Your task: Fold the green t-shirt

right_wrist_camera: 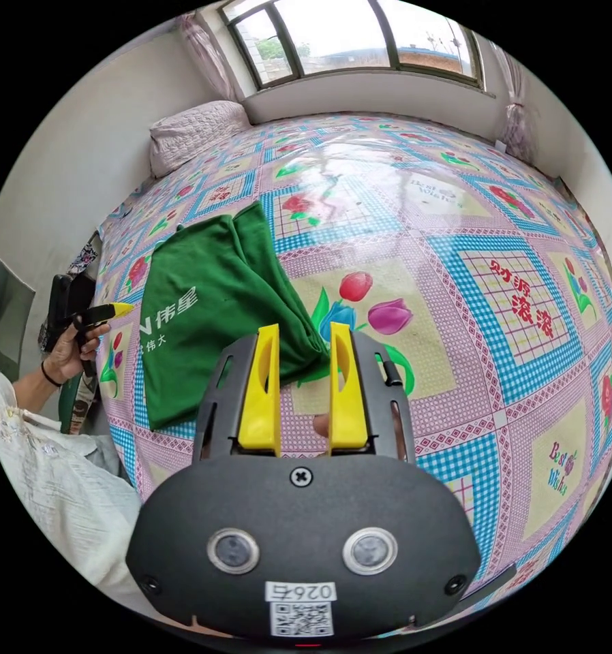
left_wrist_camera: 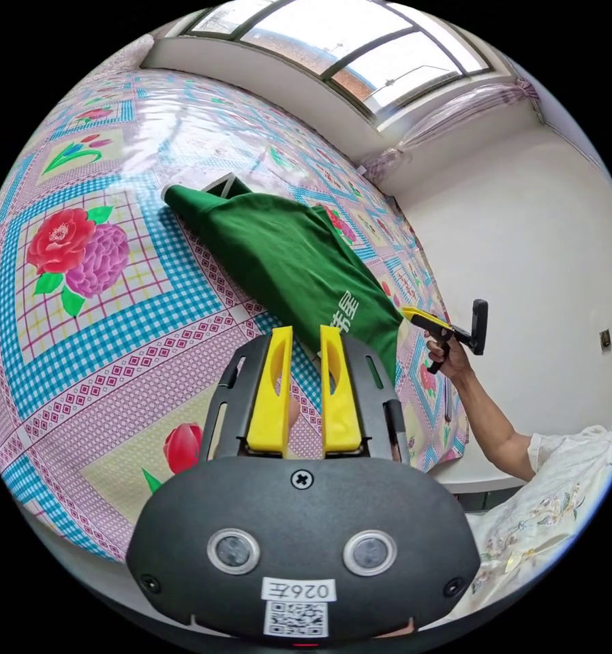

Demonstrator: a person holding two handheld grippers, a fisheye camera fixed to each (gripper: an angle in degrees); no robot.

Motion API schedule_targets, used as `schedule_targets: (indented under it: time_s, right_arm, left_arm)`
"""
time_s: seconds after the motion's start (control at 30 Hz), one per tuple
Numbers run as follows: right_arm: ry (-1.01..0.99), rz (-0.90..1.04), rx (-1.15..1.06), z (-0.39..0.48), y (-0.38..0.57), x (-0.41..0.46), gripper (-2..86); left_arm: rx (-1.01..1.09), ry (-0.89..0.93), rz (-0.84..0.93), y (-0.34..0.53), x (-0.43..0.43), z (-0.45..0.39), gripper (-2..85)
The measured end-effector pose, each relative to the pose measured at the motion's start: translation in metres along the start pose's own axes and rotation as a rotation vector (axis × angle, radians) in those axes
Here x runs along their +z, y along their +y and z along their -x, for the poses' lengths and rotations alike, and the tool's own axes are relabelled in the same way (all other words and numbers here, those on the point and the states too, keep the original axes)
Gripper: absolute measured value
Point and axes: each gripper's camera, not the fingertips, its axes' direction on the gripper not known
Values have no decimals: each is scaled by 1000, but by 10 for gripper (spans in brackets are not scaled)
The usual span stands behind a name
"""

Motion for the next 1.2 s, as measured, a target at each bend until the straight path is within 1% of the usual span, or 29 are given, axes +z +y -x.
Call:
schedule_targets:
  time_s: [0.23,0.37,0.5,0.6,0.7,0.8,0.93,1.1,1.2]
  right_arm:
    - [44,89,-65,-1,-18,69,66]
    - [78,77,-75,-2,-25,84,56]
    - [62,83,-66,-10,-34,93,42]
    - [51,81,-45,-19,-41,97,20]
    - [-19,96,19,-35,-51,98,-5]
    - [-27,90,41,-44,-50,91,-10]
    - [-8,75,109,-52,-26,67,-11]
    - [66,41,265,-64,40,11,-11]
    - [124,13,397,-72,99,-37,-11]
  left_arm:
    - [-53,-31,9,-33,31,7,93]
    - [-74,-23,36,-45,52,12,104]
    - [-85,-8,33,-58,63,17,88]
    - [-66,1,79,-71,74,20,62]
    - [-76,36,93,-80,81,27,45]
    - [-90,69,101,-87,86,32,40]
    - [-51,74,138,-99,99,23,39]
    - [52,115,239,-115,137,-13,41]
    - [151,154,328,-122,174,-52,41]
